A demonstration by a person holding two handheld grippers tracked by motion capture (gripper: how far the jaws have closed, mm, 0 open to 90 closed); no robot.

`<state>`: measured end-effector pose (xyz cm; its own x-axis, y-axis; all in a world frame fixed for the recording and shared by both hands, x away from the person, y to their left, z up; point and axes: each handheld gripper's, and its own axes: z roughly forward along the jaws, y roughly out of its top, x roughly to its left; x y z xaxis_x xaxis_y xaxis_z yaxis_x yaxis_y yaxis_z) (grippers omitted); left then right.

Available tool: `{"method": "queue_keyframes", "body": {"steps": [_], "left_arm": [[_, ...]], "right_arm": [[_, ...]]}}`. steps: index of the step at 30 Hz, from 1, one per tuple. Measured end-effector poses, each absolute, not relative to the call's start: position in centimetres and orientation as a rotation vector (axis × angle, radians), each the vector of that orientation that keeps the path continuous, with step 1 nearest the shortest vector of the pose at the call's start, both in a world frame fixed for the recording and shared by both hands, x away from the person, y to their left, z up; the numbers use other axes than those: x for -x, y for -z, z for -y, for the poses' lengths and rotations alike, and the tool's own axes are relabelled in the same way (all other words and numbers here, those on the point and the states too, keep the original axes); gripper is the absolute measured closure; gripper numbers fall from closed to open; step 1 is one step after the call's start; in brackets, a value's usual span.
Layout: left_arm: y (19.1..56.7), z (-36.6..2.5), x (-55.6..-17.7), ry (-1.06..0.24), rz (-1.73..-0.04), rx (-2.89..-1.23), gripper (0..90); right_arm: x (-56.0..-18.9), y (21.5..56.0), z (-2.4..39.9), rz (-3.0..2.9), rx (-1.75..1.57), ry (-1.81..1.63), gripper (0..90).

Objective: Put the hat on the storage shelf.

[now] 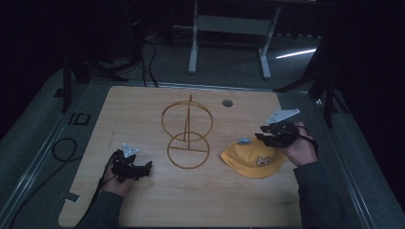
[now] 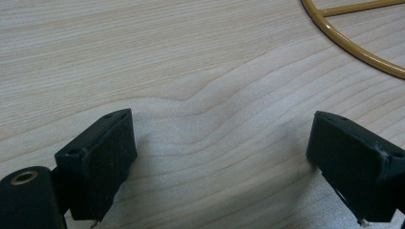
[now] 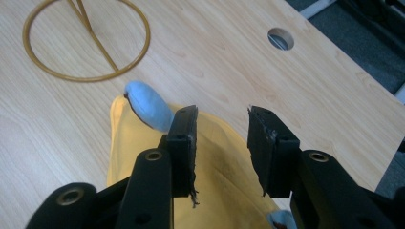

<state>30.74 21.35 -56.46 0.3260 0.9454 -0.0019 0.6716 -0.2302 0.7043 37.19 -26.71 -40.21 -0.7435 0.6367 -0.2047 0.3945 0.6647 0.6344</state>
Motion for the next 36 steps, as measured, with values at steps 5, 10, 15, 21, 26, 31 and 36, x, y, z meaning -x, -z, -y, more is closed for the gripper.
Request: {"method": "queue_keyframes", "body": {"steps": [5,10,15,21,26,31,36], "left_arm": [[56.5,-21.3,-30.7,-0.582,-1.418,-1.987,9.8],[56.5,-21.3,-30.7,-0.582,-1.418,-1.988,9.8],[56.5,-21.3,-30.7,-0.582,-1.418,-1.988,9.8],[56.5,-21.3,-30.7,-0.581,-1.419,-1.987,9.8],[56.5,-21.3,-30.7,-0.582,-1.419,-1.987,9.8],[56.5,-21.3,-30.7,-0.581,-1.419,-1.987,9.8],[56.5,-21.3,-30.7,-0.581,-1.419,-1.987,9.8]], "right_arm": [[-37.3,40.4,27.1,-2.495,-0.81,-0.766,60.5],[-37.4,40.6,27.3,-2.533,-0.806,-0.707,57.0],[-37.7,40.9,27.4,-2.576,-0.809,-0.649,52.5],[-38.0,41.4,27.5,-2.599,-0.815,-0.593,48.8],[-38.5,42.0,27.6,-2.619,-0.813,-0.558,47.3],[-38.8,42.3,27.4,-2.645,-0.78,-0.515,52.8],[-39.0,42.3,27.3,-2.685,-0.724,-0.469,70.8]]}}
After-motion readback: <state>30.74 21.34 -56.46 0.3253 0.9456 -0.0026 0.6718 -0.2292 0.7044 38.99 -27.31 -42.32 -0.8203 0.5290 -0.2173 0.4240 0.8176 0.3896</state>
